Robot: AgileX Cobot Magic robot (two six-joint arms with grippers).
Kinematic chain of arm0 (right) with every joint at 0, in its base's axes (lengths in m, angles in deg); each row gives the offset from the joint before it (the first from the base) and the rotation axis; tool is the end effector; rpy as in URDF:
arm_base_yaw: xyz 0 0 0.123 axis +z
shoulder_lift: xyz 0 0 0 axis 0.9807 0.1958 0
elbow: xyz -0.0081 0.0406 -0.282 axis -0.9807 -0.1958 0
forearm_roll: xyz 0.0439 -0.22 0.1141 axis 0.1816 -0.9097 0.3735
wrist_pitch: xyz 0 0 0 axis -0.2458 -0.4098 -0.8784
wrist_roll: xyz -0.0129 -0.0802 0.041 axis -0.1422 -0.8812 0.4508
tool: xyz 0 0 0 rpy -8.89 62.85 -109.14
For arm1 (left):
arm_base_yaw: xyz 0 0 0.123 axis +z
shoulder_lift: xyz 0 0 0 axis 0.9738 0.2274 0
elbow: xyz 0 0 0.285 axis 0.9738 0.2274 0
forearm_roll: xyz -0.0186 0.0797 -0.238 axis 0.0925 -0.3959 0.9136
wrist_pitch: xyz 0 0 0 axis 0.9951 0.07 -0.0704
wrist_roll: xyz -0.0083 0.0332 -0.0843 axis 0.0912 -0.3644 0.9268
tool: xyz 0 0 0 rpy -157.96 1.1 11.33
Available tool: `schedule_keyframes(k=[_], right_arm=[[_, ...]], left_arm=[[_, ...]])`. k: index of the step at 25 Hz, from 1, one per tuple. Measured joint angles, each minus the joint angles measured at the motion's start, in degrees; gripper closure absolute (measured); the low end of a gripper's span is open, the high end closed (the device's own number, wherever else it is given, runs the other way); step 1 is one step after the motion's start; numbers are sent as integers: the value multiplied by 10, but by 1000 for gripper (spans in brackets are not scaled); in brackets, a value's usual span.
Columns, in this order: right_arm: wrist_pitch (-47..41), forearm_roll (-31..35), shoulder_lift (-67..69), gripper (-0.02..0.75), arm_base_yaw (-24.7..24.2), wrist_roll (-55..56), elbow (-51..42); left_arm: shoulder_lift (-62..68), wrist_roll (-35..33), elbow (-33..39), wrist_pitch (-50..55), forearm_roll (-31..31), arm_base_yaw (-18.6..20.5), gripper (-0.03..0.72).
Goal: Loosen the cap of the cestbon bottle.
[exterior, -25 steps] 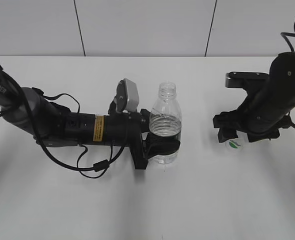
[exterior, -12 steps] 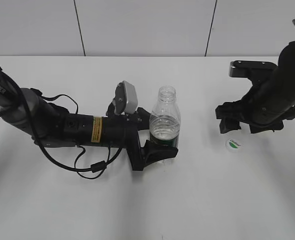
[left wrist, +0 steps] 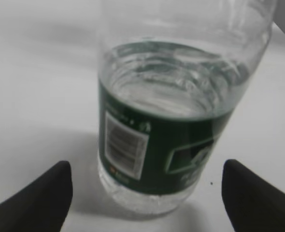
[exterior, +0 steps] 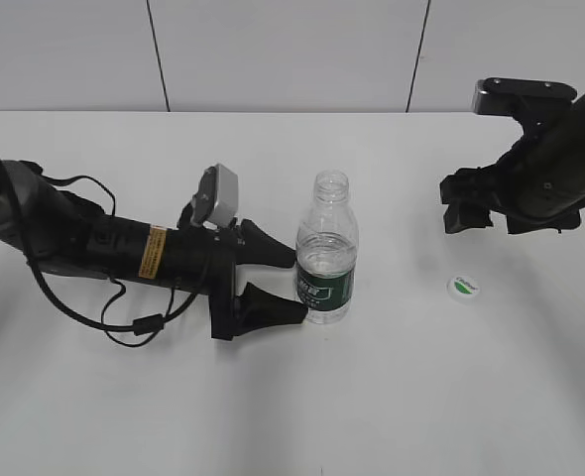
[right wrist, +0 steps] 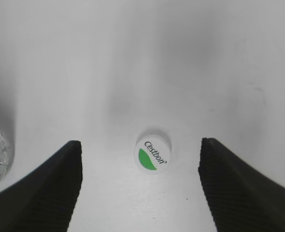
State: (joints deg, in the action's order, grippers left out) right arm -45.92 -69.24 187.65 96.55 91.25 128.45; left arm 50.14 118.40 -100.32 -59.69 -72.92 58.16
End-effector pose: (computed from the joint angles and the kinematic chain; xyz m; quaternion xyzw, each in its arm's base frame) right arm 0.3150 0.1029 0.1810 -0.0791 0.9710 0.0593 0.2177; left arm 0.3318 -0.1961 0.0560 0.5406 0.6299 -0.4188 0.3683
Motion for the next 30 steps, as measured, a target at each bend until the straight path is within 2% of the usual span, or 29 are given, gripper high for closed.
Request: schedule_keyframes(k=[5, 8, 13, 18, 20, 24, 28, 30], right_arm=[[-2, -1, -18, 160, 0, 0, 0], [-4, -2, -26, 160, 0, -1, 0], [-7, -2, -41, 160, 0, -4, 0], [-15, -2, -44, 160, 0, -4, 0], [-27, -2, -48, 160, 0, -5, 0], [-44, -4, -71, 162, 0, -24, 0], [-69, -16, -101, 163, 0, -38, 4], [-107, -24, -111, 163, 0, -46, 16]], left_arm=[[-26, 34, 0, 6, -74, 45, 121], [-56, 70, 0, 34, -93, 64, 121], [-132, 98, 0, 182, -98, 71, 131], [-207, 98, 0, 408, -91, 71, 162], [-225, 98, 0, 511, -68, 71, 167], [-249, 98, 1, 683, 27, 71, 168], [-254, 89, 1, 811, 148, 72, 168], [-254, 36, 1, 851, 233, 74, 168]])
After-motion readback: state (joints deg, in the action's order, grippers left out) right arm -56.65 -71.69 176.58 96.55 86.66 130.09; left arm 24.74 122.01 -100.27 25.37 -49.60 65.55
